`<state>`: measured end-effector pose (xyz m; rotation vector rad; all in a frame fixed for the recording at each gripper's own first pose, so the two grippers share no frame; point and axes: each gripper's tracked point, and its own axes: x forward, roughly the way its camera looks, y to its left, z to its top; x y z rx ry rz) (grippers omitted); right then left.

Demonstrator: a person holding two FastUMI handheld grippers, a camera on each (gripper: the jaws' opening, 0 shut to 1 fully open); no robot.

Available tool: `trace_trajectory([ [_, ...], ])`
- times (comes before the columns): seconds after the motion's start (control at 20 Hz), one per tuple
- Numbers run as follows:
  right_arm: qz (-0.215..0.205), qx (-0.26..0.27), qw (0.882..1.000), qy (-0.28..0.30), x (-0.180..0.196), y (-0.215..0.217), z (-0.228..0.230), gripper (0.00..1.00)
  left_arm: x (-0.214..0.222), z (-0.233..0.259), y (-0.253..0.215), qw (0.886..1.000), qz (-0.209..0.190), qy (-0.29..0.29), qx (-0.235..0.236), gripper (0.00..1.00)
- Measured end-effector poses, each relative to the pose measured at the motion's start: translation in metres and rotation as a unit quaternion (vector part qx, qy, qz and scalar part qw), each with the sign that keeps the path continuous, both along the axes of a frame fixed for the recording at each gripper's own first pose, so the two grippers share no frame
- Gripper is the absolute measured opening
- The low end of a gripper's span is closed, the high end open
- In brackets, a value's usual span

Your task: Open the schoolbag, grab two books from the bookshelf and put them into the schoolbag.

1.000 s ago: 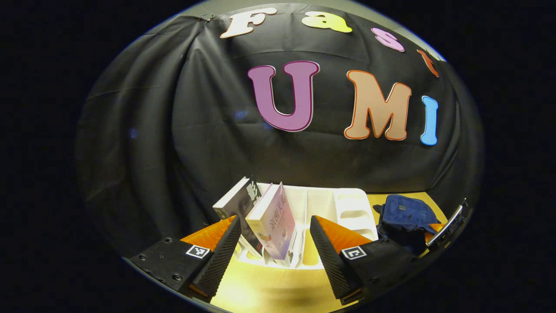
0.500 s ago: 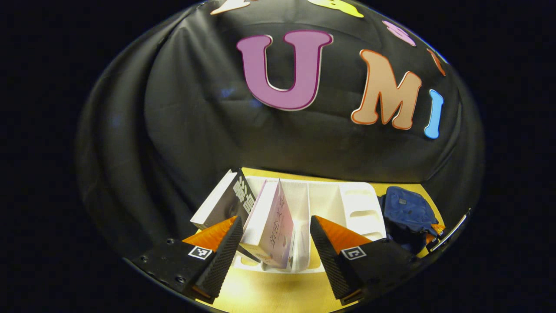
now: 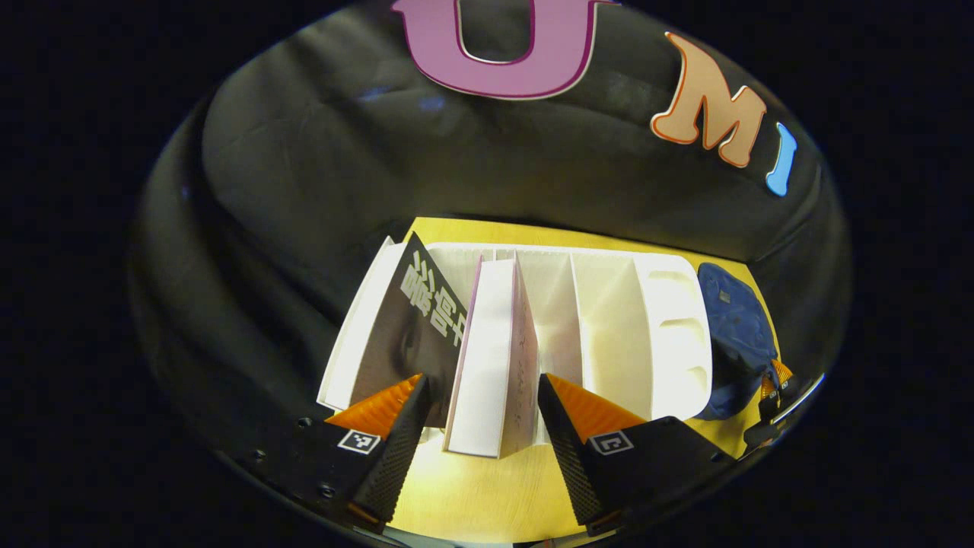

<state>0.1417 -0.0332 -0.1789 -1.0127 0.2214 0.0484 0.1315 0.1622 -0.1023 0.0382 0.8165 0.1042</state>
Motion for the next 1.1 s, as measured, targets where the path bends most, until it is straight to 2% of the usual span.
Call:
trace_trajectory([
  [0.35, -0.004, 0.004, 1.0, -0.002, -0.002, 0.0, 0.001, 0.09, 0.005, -0.017, -0.018, 0.994, -0.034, 0.103, -0.034, 0.67],
  [0.5, -0.005, 0.005, 1.0, -0.004, -0.001, 0.0, 0.001, 0.1, 0.006, -0.023, -0.027, 0.987, -0.037, 0.15, -0.049, 0.43],
  [0.6, -0.006, 0.007, 1.0, -0.005, -0.002, 0.0, 0.002, 0.12, 0.009, -0.028, -0.026, 0.983, -0.043, 0.173, -0.039, 0.39],
  [0.65, -0.007, 0.008, 1.0, -0.005, -0.002, 0.0, 0.002, 0.1, 0.011, -0.029, -0.027, 0.981, -0.046, 0.184, -0.035, 0.34],
  [0.7, -0.007, 0.008, 1.0, -0.005, -0.002, 0.0, 0.002, 0.08, 0.013, -0.031, -0.028, 0.98, -0.047, 0.193, -0.032, 0.41],
  [1.0, -0.009, 0.012, 1.0, -0.009, -0.002, 0.0, 0.004, 0.1, 0.014, -0.052, -0.036, 0.963, -0.052, 0.262, -0.035, 0.41],
  [1.05, -0.008, 0.013, 1.0, -0.009, -0.003, 0.0, 0.004, 0.1, 0.015, -0.056, -0.035, 0.961, -0.05, 0.27, -0.032, 0.45],
  [1.1, -0.008, 0.013, 1.0, -0.009, -0.002, 0.0, 0.005, 0.07, 0.015, -0.057, -0.036, 0.96, -0.05, 0.274, -0.034, 0.39],
])
